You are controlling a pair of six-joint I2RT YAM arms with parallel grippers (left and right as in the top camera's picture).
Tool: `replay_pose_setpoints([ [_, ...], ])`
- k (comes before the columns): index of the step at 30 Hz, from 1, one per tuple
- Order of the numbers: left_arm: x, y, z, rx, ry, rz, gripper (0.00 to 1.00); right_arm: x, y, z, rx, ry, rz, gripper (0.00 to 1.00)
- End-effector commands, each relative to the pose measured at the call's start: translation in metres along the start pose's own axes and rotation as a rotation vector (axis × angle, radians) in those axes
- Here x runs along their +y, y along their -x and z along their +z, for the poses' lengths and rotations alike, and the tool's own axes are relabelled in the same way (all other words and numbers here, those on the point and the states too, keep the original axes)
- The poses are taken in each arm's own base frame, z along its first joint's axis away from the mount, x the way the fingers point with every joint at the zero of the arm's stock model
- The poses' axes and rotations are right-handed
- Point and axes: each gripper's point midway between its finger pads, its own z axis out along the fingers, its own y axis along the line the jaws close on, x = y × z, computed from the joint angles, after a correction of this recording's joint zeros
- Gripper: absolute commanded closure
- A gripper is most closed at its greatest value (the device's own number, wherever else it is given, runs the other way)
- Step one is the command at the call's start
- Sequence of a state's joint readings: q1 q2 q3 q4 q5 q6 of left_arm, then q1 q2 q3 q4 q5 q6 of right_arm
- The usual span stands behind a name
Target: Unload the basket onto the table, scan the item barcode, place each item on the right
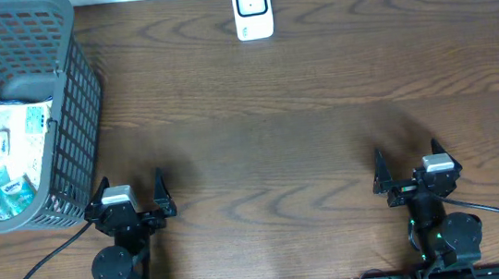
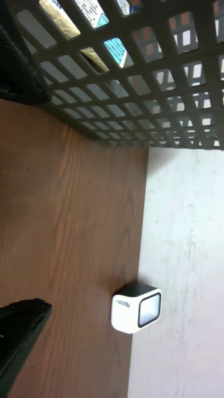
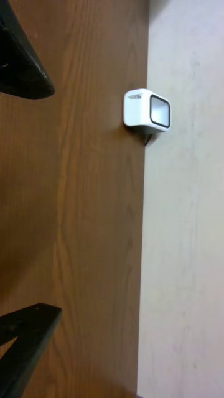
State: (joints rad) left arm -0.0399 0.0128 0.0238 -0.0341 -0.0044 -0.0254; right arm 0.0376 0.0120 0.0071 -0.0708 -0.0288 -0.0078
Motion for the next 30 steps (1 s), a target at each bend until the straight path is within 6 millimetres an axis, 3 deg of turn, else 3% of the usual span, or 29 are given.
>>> replay_pose_setpoints([
  [1, 0.004, -0.017, 0.001, 0.049, 0.016, 0.009, 0.02, -0.001, -0.001, 0.0, 0.0, -0.005, 0.0, 0.01],
  [5, 0.0, -0.017, 0.001, 0.048, -0.005, -0.018, 0.02, -0.001, 0.0, 0.0, 0.0, -0.005, 0.0, 0.01],
  [7, -0.02, -0.016, 0.0, 0.059, -0.117, -0.156, 0.02, -0.001, 0.0, 0.0, 0.0, -0.005, 0.0, 0.01],
  [13, -0.024, -0.016, -0.001, 0.063, -0.138, -0.201, 0.02, -0.001, 0.0, 0.0, 0.0, -0.005, 0.0, 0.01],
  [17, -0.047, -0.014, -0.006, 0.111, -0.268, -0.452, 0.02, -0.001, 0.0, 0.0, 0.0, -0.004, 0.0, 0.01],
  [24, -0.05, -0.013, -0.007, 0.152, -0.272, -0.727, 0.02, -0.001, 0.0, 0.0, 0.0, -0.005, 0.0, 0.01],
  [27, -0.052, -0.002, -0.007, 0.129, -0.29, -0.853, 0.03, -0.001, 0.0, 0.0, 0.0, -0.005, 0.0, 0.01],
  [30, -0.054, 0.025, -0.009, 0.031, -0.349, -0.858, 0.02, -0.001, -0.001, 0.0, 0.0, -0.005, 0.0, 0.01],
])
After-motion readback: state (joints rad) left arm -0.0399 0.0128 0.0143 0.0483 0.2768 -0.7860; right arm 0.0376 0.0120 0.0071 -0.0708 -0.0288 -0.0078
